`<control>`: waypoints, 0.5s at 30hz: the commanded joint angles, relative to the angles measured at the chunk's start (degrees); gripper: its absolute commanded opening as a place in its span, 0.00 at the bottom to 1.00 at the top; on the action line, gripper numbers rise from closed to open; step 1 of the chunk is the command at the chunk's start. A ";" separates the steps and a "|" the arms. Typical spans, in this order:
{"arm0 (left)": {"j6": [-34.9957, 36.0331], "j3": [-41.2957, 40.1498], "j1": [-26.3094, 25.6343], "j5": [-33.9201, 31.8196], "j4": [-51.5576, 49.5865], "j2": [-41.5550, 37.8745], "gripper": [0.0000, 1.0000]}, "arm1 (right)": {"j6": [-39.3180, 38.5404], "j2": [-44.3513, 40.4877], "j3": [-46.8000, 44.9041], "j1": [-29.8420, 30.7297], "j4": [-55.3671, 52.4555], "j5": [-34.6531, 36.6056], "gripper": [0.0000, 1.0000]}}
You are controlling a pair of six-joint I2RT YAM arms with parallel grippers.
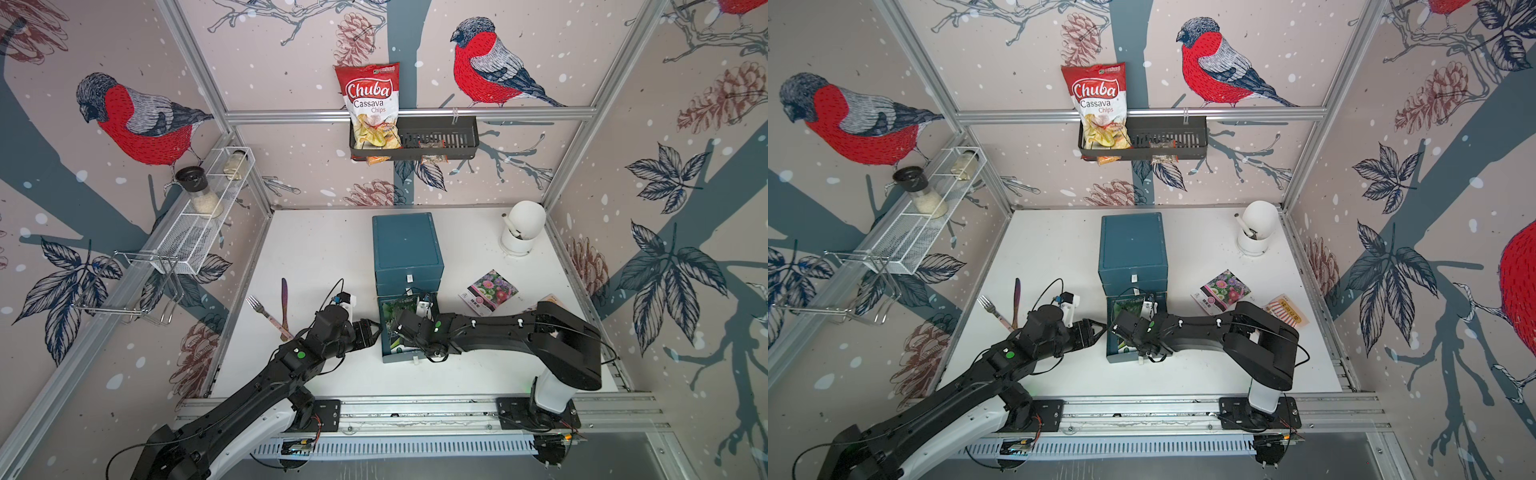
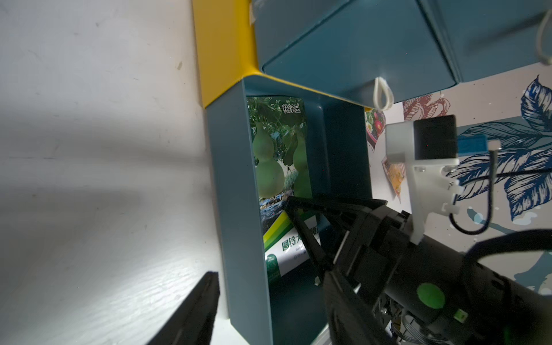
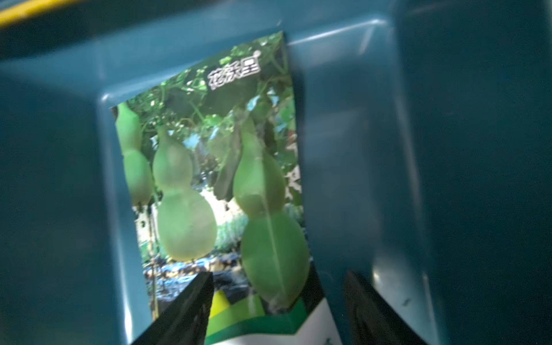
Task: Take the seed bags out of the drawer
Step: Pick up the seed packet from the drawer.
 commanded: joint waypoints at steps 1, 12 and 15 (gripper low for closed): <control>-1.83 -0.56 -0.90 -1.31 4.20 0.75 0.59 | -2.15 -0.80 0.31 0.08 4.53 -1.77 0.70; -3.07 -2.80 -1.09 -1.41 6.46 0.95 0.59 | -0.33 -1.63 2.95 -0.66 -4.38 4.53 0.75; -3.07 -3.16 -1.05 -1.46 6.55 0.83 0.59 | -0.30 -0.65 2.69 -1.14 -4.26 3.98 0.76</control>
